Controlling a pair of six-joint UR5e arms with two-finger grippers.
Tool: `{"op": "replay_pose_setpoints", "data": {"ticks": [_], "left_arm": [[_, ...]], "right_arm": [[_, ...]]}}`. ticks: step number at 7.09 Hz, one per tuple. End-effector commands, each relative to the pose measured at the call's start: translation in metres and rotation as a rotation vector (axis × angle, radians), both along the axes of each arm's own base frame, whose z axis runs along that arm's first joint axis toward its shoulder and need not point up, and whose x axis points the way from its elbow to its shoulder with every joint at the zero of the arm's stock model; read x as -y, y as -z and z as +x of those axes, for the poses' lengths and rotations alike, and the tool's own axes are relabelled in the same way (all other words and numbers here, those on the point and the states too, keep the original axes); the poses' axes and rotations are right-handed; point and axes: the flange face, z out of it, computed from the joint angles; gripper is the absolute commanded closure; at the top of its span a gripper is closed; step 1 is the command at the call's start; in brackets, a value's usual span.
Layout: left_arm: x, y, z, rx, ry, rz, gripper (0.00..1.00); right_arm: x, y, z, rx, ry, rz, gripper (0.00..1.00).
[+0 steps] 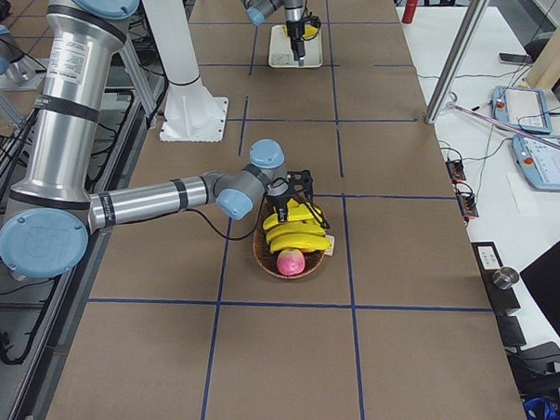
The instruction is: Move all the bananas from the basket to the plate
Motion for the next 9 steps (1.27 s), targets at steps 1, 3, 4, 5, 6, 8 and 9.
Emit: {"op": "replay_pose_setpoints", "data": {"ticks": [1, 3, 4, 5, 6, 8, 9], "left_arm": [[-0.001, -0.001, 0.002, 0.004, 0.003, 0.002, 0.00], [-0.001, 0.013, 0.003, -0.020, 0.010, 0.000, 0.00], [-0.003, 0.025, 0.007, -0.041, 0.023, -0.027, 0.00], [-0.003, 0.027, 0.009, -0.045, 0.024, -0.029, 0.00], [-0.003, 0.034, 0.008, -0.057, 0.028, -0.032, 0.00], [-0.002, 0.081, 0.013, -0.135, 0.048, -0.044, 0.00], [-0.001, 0.104, 0.011, -0.207, 0.079, -0.062, 0.00]], "right_arm": [[0.008, 0.011, 0.038, 0.095, -0.018, -0.047, 1.00], [0.027, 0.054, 0.050, 0.264, 0.045, -0.041, 1.00], [0.043, 0.078, 0.041, 0.290, 0.049, -0.002, 1.00], [0.060, 0.110, 0.028, 0.335, 0.054, 0.012, 1.00], [0.077, 0.156, 0.011, 0.396, 0.061, 0.013, 1.00], [0.085, 0.254, -0.074, 0.486, 0.159, 0.059, 0.99], [0.075, 0.271, -0.111, 0.495, 0.129, 0.033, 0.99]]}}
